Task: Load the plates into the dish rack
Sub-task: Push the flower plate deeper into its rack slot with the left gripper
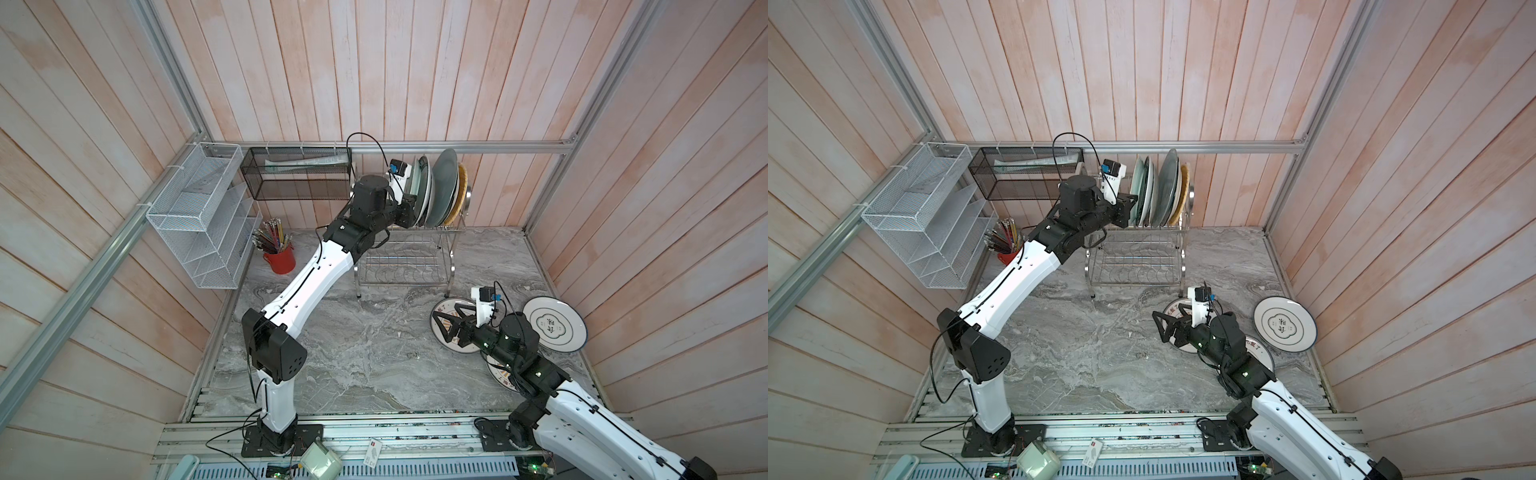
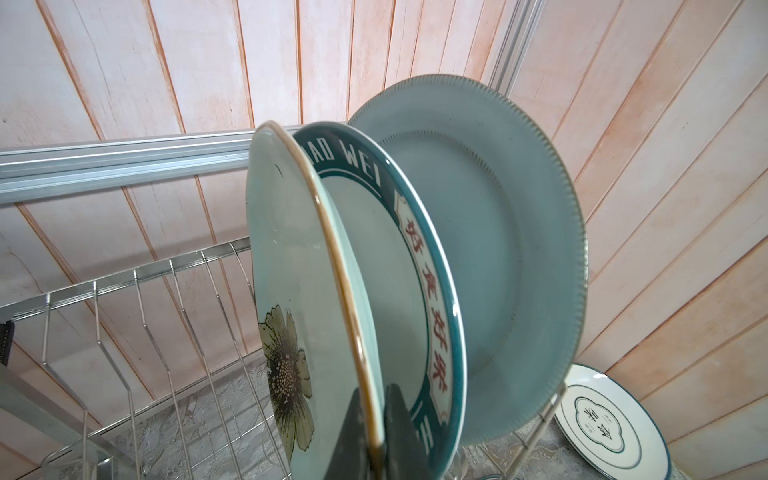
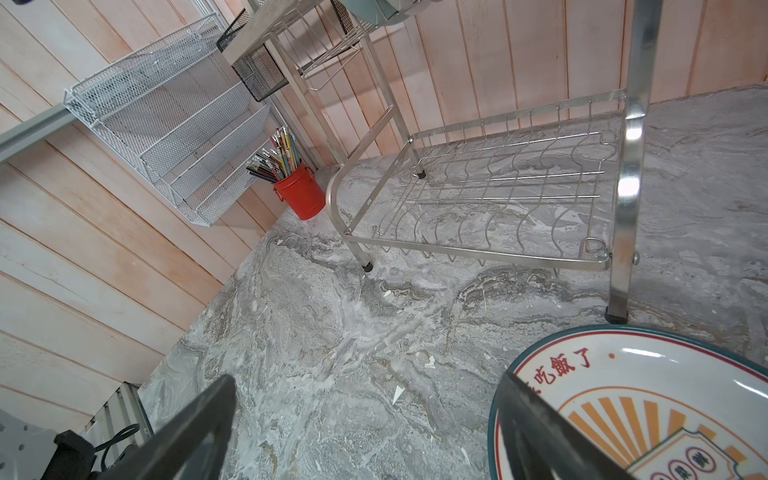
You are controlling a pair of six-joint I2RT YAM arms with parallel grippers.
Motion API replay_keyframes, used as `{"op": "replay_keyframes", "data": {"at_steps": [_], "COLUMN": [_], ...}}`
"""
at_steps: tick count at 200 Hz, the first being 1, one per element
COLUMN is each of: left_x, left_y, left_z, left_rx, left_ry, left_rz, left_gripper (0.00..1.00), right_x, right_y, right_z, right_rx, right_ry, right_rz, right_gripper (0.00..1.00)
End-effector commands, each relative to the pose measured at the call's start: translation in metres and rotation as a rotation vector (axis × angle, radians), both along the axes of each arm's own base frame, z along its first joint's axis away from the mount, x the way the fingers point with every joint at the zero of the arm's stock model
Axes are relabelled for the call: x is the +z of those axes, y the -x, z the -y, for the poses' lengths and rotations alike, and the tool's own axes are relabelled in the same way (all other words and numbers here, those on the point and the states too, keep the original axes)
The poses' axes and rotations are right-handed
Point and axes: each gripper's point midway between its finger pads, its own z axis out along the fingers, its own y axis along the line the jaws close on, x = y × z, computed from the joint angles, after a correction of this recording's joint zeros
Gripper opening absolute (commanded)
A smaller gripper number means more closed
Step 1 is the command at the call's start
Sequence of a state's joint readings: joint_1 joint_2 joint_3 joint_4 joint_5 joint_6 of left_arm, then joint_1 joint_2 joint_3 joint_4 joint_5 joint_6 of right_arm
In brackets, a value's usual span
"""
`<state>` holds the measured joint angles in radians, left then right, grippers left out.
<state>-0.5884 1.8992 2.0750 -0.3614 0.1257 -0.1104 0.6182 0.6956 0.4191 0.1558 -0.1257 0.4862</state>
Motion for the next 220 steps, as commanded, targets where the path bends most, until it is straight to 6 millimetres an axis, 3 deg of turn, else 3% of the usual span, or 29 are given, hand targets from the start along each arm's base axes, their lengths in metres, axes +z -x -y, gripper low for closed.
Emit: {"op": "replay_keyframes", "data": {"at_steps": [1,49,90,220], "left_x": [0.040,0.080,0.095,0.054], "left_y": [0.020,0.038,0.044,0.014], "left_z": [-0.003,-0.019,-0.028,-0.012], "left_rx": [-0.031,-0.006,0.042,0.166], "left_ry": [0.103,0.223,0.261,0.166], "left_rz": [0.044,0.145,0.211,0.154], "left_gripper": [0.00,0.00,0.00,0.00], "right_x": [0.001,0.000,-0.002,0.000], "right_y": [-0.001,-0.002,-0.003,-0.003], "right_z": [0.001,-0.001,-0.002,-0.004], "right_rx": [-0.004,0.000,0.002,0.009], "right_ry": [-0.002,-0.003,-0.006,-0.018], "right_rz": [0.002,-0.006,-0.013,-0.022], "right_gripper": [0.98,0.98,0.98,0.98]}}
